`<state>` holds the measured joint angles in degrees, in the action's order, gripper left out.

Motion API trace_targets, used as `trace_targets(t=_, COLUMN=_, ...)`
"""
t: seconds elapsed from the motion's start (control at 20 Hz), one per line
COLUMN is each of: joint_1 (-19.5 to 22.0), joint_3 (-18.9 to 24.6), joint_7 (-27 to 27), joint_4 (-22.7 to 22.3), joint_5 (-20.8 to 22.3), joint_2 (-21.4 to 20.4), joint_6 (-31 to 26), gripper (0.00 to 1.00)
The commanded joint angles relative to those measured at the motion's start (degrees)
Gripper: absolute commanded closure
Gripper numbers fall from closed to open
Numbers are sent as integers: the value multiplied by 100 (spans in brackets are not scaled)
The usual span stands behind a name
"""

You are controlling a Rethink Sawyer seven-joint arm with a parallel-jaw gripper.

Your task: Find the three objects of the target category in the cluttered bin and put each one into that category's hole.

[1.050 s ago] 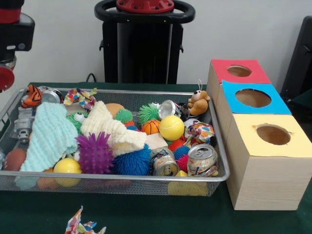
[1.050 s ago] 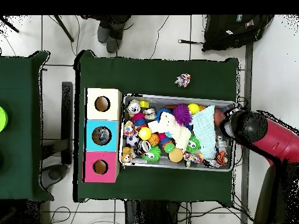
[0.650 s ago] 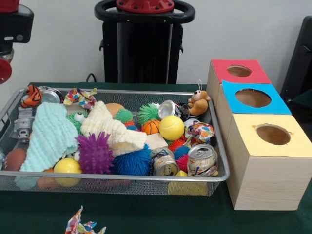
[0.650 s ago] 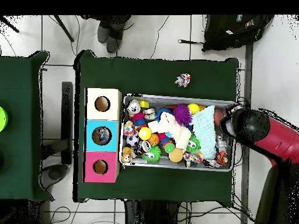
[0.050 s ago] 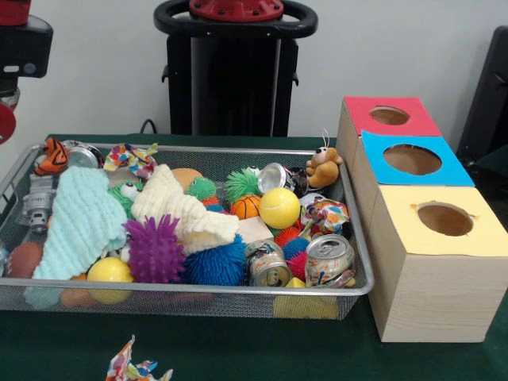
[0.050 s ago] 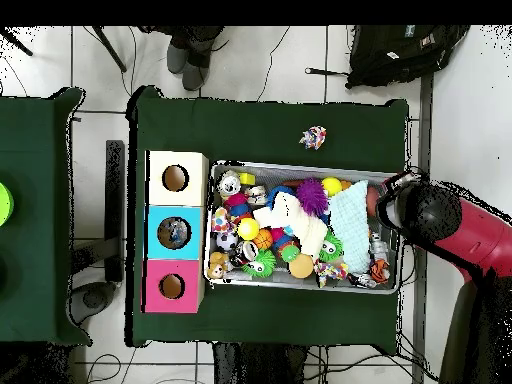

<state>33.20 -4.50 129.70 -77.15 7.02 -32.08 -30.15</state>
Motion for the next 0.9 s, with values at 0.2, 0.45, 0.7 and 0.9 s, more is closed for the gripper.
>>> trace_targets(t=0.2, joint_1=805, joint_3=1595, joint_7=-463, joint_4=-717, joint_5=-82, joint_2=347, joint_6=833, gripper=0)
trace_targets(t=0.45, joint_1=1098, joint_3=2042, joint_7=-547, joint_4=-765, joint_5=98, joint_2=414, joint_6=1005, gripper=0)
trace_targets(t=0.7, joint_1=1034, joint_3=2003, joint_7=-352, joint_4=-776, joint_5=-108, joint_2=348, joint_6=131, gripper=0)
trace_targets(t=0.9, joint_1=1095, joint_3=2163, joint_7=-232, joint_4=-908, joint_5=-325, joint_2=340, joint_6=-228, gripper=0)
